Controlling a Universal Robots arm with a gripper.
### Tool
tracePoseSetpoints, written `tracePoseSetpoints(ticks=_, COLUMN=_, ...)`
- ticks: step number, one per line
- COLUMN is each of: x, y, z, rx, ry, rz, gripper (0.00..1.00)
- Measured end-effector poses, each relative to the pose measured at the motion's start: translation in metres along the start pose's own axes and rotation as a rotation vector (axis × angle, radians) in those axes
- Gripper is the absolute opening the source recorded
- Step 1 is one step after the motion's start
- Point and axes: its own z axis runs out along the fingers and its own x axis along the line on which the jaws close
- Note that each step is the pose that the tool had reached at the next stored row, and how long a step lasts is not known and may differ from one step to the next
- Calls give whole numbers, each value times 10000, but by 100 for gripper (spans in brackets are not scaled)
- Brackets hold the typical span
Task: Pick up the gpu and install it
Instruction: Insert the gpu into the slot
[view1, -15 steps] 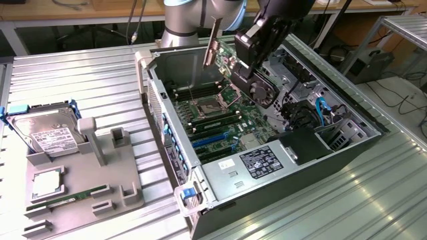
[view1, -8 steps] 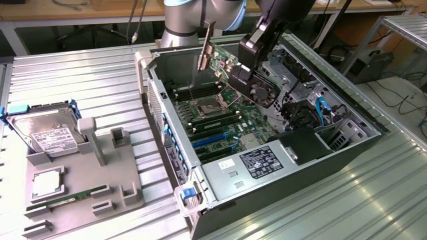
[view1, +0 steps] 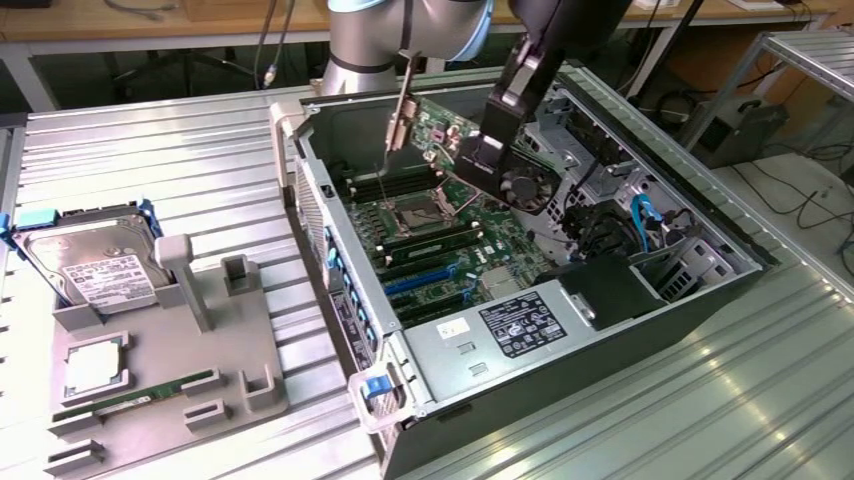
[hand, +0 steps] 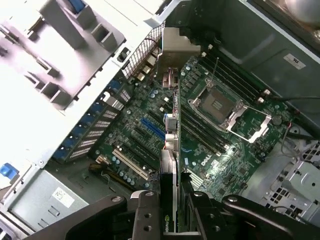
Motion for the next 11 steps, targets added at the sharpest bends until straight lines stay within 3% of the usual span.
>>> tracePoseSetpoints(ticks=11, x=0, y=-4, z=38, rx=-19, ry=214, rz=-1989, gripper=26)
